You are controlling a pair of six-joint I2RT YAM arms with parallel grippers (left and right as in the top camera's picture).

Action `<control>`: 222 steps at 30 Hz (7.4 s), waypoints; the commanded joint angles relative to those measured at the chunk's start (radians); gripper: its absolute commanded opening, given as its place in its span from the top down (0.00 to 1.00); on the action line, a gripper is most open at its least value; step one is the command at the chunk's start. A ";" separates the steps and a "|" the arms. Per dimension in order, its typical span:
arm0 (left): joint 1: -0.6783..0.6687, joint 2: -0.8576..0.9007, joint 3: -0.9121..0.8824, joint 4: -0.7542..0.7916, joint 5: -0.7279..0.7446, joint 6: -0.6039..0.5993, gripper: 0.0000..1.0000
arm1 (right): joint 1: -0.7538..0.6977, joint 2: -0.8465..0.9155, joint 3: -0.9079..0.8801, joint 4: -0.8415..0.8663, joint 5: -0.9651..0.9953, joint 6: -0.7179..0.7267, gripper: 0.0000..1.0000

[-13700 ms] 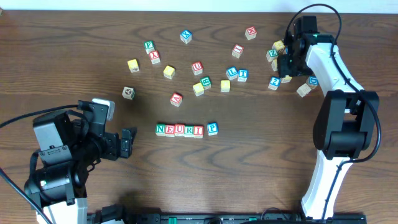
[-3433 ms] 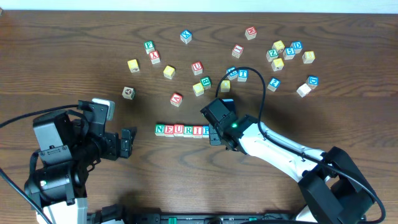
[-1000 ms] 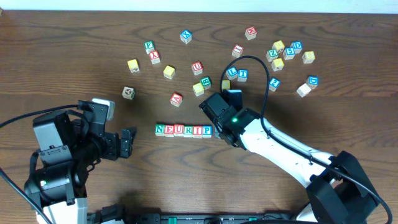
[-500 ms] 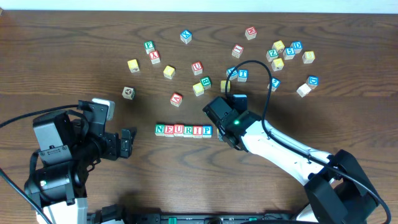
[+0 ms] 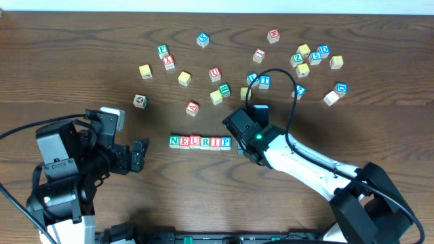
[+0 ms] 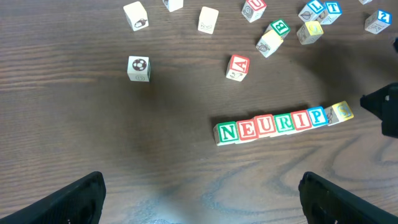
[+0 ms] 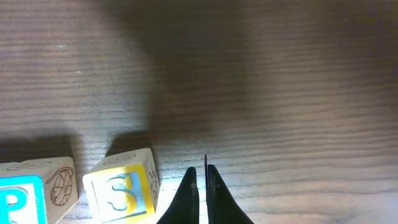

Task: Spell out NEURIPS

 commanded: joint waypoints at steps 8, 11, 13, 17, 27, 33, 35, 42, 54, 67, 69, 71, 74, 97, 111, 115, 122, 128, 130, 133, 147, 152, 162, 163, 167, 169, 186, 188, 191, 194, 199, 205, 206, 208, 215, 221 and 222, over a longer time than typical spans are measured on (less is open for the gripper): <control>0.005 -0.001 0.019 0.003 0.012 0.017 0.02 | 0.002 -0.013 -0.034 0.038 -0.045 0.016 0.99; 0.005 -0.001 0.019 0.003 0.012 0.017 0.03 | 0.012 -0.013 -0.034 0.038 -0.055 0.016 0.99; 0.005 -0.001 0.019 0.003 0.012 0.017 0.02 | 0.021 -0.013 -0.034 0.041 -0.055 0.016 0.99; 0.005 -0.001 0.019 0.003 0.012 0.017 0.02 | 0.035 -0.013 -0.034 0.055 -0.064 0.016 0.99; 0.005 -0.001 0.019 0.003 0.012 0.017 0.02 | 0.040 -0.013 -0.035 0.064 -0.069 0.016 0.99; 0.005 -0.001 0.019 0.003 0.012 0.017 0.03 | 0.040 -0.013 -0.034 0.069 -0.073 0.015 0.99; 0.005 -0.001 0.019 0.003 0.012 0.017 0.02 | 0.040 -0.013 -0.034 0.076 -0.083 0.015 0.99; 0.005 -0.001 0.019 0.003 0.012 0.017 0.02 | 0.041 -0.013 -0.035 0.090 -0.099 0.010 0.99; 0.005 -0.001 0.019 0.003 0.012 0.017 0.02 | 0.041 -0.013 -0.035 0.097 -0.103 -0.008 0.99; 0.005 -0.001 0.019 0.003 0.012 0.017 0.02 | 0.041 -0.013 -0.034 0.101 -0.106 -0.023 0.99; 0.005 -0.001 0.019 0.003 0.012 0.017 0.02 | 0.041 -0.013 -0.035 0.101 -0.107 -0.023 0.99; 0.005 -0.001 0.019 0.003 0.012 0.017 0.03 | 0.041 -0.013 -0.035 0.101 -0.108 -0.023 0.99; 0.005 -0.001 0.019 0.003 0.012 0.017 0.03 | 0.041 -0.013 -0.035 0.102 -0.108 -0.029 0.99; 0.005 -0.001 0.019 0.003 0.012 0.017 0.03 | 0.041 -0.013 -0.035 0.116 -0.127 -0.047 0.99; 0.005 -0.001 0.019 0.003 0.012 0.017 0.02 | 0.041 -0.013 -0.035 0.119 -0.129 -0.050 0.99; 0.005 -0.001 0.019 0.003 0.012 0.017 0.02 | 0.041 -0.013 -0.035 0.117 -0.128 -0.050 0.99; 0.005 -0.001 0.019 0.003 0.012 0.017 0.02 | 0.029 -0.013 -0.034 0.052 0.001 -0.049 0.98; 0.005 -0.001 0.019 0.003 0.012 0.017 0.03 | -0.064 -0.045 -0.032 -0.026 0.037 -0.050 0.99; 0.005 -0.001 0.019 0.003 0.012 0.017 0.02 | -0.097 -0.079 -0.031 -0.045 0.037 -0.061 0.99; 0.005 -0.001 0.019 0.003 0.012 0.017 0.02 | -0.127 -0.145 -0.031 -0.053 0.037 -0.113 0.98; 0.005 -0.001 0.019 0.003 0.012 0.017 0.02 | -0.137 -0.566 -0.030 -0.087 0.036 -0.262 0.01; 0.005 -0.001 0.019 0.003 0.012 0.017 0.02 | -0.137 -0.599 -0.030 -0.100 0.036 -0.262 0.01; 0.005 -0.001 0.019 0.003 0.012 0.017 0.02 | -0.137 -0.596 -0.030 -0.113 0.036 -0.262 0.01; 0.005 -0.001 0.019 0.003 0.012 0.017 0.02 | -0.137 -0.596 -0.030 -0.113 0.036 -0.262 0.01; 0.005 -0.001 0.019 0.003 0.012 0.017 0.03 | -0.137 -0.596 -0.030 -0.113 0.036 -0.262 0.01; 0.003 -0.001 0.019 0.003 0.013 0.017 0.02 | -0.137 -0.596 -0.030 -0.113 0.036 -0.262 0.01; -0.302 -0.246 0.018 0.003 0.013 0.017 0.02 | -0.137 -0.596 -0.030 -0.113 0.036 -0.262 0.01; -0.325 -0.319 0.018 0.001 0.013 0.016 0.02 | -0.137 -0.596 -0.030 -0.113 0.036 -0.262 0.01; -0.335 -0.424 0.016 -0.029 0.013 0.017 0.02 | -0.137 -0.596 -0.030 -0.113 0.036 -0.262 0.01; -0.334 -0.547 -0.007 0.026 0.013 0.019 0.03 | -0.137 -0.596 -0.030 -0.113 0.036 -0.262 0.01; -0.320 -0.711 -0.157 0.358 0.015 0.021 0.02 | -0.137 -0.596 -0.030 -0.113 0.036 -0.262 0.01; -0.274 -0.826 -0.445 0.843 0.051 0.021 0.02 | -0.137 -0.596 -0.030 -0.113 0.036 -0.262 0.01; -0.268 -0.835 -0.495 0.911 0.050 0.021 0.02 | -0.137 -0.596 -0.030 -0.113 0.036 -0.262 0.01; -0.256 -0.841 -0.578 1.009 0.042 0.022 0.03 | -0.137 -0.596 -0.030 -0.113 0.036 -0.262 0.01; -0.210 -0.841 -0.840 1.172 0.034 0.066 0.03 | -0.137 -0.596 -0.030 -0.113 0.036 -0.262 0.01; -0.203 -0.841 -0.926 1.132 0.031 0.077 0.02 | -0.137 -0.596 -0.030 -0.113 0.036 -0.262 0.01; -0.203 -0.841 -0.926 1.110 0.026 0.077 0.02 | -0.137 -0.596 -0.030 -0.113 0.036 -0.262 0.01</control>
